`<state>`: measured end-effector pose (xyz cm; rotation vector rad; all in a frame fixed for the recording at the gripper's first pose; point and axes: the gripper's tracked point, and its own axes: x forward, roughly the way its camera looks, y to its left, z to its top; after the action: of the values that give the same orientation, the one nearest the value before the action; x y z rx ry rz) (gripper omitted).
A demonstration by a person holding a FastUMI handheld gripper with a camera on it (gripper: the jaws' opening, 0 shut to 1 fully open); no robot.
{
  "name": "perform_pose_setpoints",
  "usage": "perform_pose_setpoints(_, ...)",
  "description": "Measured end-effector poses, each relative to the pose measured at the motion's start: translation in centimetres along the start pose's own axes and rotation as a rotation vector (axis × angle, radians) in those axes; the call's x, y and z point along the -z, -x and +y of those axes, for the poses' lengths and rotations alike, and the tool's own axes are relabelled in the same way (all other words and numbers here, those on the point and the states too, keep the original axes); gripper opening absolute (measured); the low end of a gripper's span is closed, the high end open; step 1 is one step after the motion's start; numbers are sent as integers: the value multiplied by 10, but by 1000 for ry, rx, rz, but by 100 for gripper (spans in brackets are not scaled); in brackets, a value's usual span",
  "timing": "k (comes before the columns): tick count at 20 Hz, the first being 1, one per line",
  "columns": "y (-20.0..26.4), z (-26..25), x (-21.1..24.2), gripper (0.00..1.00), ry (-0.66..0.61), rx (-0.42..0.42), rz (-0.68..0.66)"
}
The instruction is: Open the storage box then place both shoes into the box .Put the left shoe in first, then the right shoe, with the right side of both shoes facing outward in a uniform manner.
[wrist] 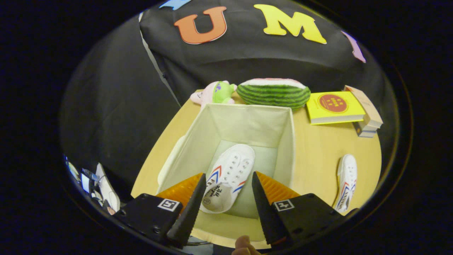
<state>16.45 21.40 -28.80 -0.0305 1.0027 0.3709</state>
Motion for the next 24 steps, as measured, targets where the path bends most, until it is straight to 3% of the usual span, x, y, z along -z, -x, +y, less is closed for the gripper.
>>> perform_pose_setpoints(3,31,-21,-8,80,14,12,-14)
perform_pose_setpoints(6,52,-59,-6,80,42,86,-17)
perform_pose_setpoints(8,60,-96,-3,81,98,191,-14)
perform_pose_setpoints(11,76,-168,-7,85,200,422,-36)
perform_pose_setpoints(13,75,-209,5,86,216,508,-11)
perform_pose_setpoints(24,67,-332,96,87,68,580,209)
